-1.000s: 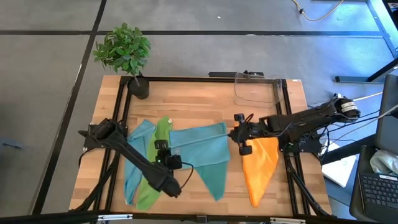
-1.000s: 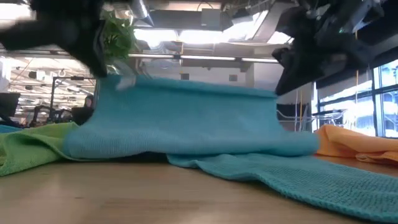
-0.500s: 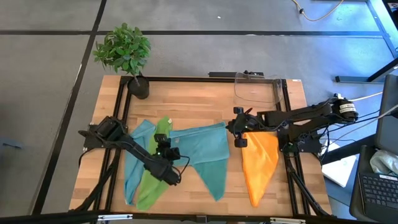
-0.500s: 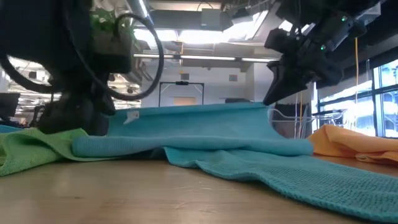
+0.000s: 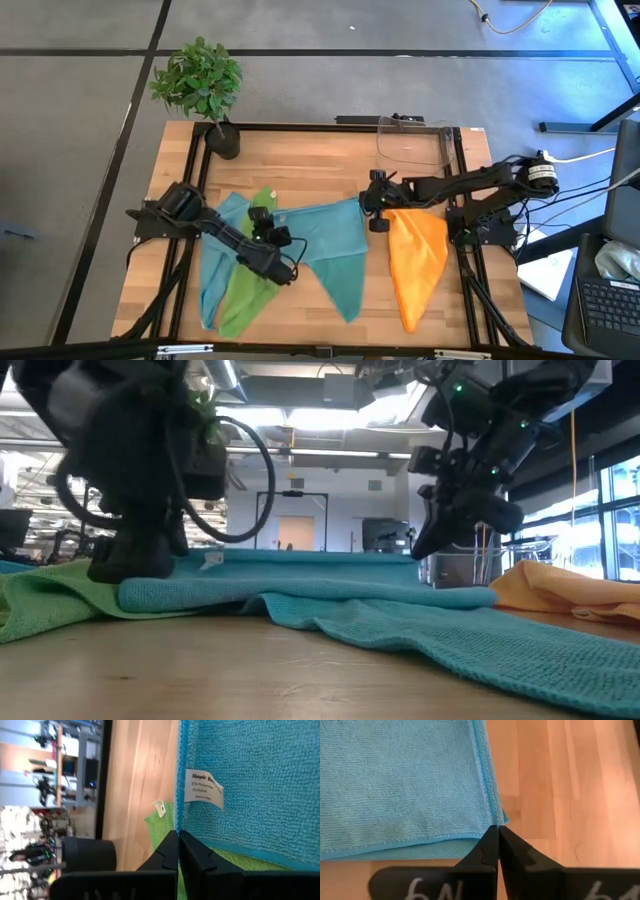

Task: Fold microfiber towels
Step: Fold the right light blue microfiber towel

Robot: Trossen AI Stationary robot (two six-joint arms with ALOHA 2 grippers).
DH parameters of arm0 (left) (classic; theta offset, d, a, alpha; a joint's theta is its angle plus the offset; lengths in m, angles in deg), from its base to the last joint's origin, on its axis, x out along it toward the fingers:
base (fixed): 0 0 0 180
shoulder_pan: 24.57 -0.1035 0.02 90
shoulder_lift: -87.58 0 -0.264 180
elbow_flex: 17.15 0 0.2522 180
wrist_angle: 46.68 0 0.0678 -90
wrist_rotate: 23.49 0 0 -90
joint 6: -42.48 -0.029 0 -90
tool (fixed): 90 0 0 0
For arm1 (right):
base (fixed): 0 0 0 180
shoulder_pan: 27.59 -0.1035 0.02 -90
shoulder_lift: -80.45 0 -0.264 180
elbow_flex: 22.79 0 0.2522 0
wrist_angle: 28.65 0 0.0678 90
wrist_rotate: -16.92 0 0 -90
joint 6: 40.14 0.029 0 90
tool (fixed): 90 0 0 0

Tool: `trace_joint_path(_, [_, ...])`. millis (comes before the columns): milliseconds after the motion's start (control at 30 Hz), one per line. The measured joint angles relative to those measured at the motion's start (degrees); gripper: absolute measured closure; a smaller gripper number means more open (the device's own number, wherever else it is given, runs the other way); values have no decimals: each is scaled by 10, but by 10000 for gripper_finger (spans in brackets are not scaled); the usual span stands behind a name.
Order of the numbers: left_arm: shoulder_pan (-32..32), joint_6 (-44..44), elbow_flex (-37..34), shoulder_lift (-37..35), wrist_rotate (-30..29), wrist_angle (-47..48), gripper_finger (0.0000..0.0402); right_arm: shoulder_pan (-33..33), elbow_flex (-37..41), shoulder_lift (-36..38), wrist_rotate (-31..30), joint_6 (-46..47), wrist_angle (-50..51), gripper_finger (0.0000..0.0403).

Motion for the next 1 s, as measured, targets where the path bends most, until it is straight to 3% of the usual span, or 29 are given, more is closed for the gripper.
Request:
trace_joint_path(533, [-50,-1,0,0,23,-15,401,24,0,-3,0,1,-4,385])
trace_joint_path(700, [-44,-12,-1,0,28,-14,387,31,0,-3,-2,17,-3,332])
trace_joint_path(1000, [-40,-2,0,0,18,20,309,32,0,-2,-23,39,-5,231])
